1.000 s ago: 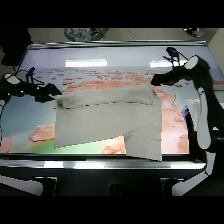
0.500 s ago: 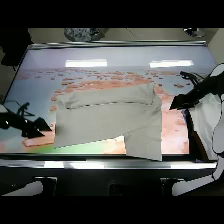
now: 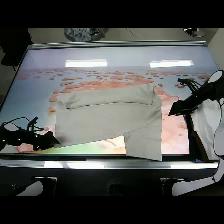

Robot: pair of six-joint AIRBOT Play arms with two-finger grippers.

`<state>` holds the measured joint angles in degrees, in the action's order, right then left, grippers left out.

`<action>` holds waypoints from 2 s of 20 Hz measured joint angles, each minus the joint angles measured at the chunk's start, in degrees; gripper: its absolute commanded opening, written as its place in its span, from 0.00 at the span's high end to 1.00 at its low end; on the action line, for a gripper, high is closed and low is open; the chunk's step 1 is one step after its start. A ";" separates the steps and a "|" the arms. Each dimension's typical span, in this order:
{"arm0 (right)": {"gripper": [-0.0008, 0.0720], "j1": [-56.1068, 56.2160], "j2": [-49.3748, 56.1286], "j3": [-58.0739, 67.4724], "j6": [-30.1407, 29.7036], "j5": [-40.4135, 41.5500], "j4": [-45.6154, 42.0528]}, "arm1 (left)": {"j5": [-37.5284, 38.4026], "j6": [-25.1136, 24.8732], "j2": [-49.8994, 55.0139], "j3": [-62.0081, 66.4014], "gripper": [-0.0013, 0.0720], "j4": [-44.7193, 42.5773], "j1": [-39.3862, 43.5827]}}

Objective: Fold the shirts.

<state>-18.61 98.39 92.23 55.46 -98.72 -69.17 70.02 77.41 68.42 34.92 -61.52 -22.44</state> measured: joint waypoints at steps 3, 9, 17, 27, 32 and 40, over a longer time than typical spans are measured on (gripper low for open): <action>0.16 0.00 -0.13 -0.63 -0.44 0.50 0.00 | -2.91 0.63 -0.13 -0.63 0.84 0.50 0.68; 0.15 0.00 -1.20 -8.24 -1.90 3.56 1.01 | -3.19 -0.20 -0.22 -0.48 0.52 1.36 0.92; 0.15 0.00 -1.44 -11.91 -3.48 5.97 2.12 | 3.04 -2.62 -0.68 2.34 0.52 -1.70 -3.32; 0.16 0.00 -1.44 -12.20 -3.69 5.20 2.69 | -3.17 -3.78 -0.63 -3.23 0.94 1.75 -2.47; 0.15 1.05 -1.46 -13.66 -3.85 6.05 2.56 | -5.38 -3.48 -0.81 -3.65 0.94 2.36 -1.53; 0.41 3.72 1.51 -16.94 -2.10 13.27 4.59 | -5.53 -5.01 -1.40 -3.76 0.94 2.08 -1.40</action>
<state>-14.90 99.90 75.29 53.36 -85.45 -64.58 64.49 72.40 67.02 31.16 -59.44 -23.83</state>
